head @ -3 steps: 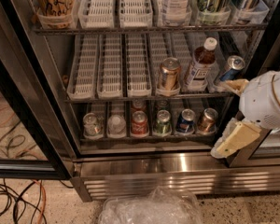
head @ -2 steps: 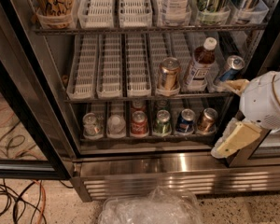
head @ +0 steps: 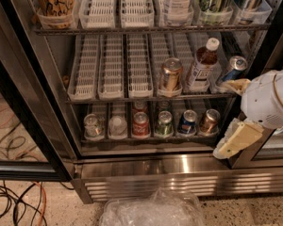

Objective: Pick water bottle from bottom shelf of fridge

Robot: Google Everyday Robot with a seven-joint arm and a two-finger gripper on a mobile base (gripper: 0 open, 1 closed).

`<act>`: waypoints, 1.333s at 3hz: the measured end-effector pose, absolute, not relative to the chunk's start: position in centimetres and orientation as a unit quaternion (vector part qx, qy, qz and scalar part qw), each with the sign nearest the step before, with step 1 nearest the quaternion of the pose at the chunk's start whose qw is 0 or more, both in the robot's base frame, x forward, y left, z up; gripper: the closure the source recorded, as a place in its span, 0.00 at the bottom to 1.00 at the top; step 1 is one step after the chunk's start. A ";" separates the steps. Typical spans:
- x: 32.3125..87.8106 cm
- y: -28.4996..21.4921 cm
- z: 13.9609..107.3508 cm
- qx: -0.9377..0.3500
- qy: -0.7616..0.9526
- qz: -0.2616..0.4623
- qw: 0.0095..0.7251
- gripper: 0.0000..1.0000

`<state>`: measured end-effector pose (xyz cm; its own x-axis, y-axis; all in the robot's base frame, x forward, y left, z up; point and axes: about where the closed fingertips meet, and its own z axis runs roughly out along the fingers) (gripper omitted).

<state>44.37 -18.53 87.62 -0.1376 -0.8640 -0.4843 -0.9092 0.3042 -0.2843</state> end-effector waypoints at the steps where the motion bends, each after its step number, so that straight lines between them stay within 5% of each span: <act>1: 44.0 -16.5 85.7 -0.587 0.754 0.058 0.290 0.00; 4: 41.4 -9.9 77.2 -0.611 0.748 0.096 0.242 0.00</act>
Offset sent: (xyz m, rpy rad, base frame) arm -0.0158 0.0718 -0.0839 0.0386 0.1157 0.0400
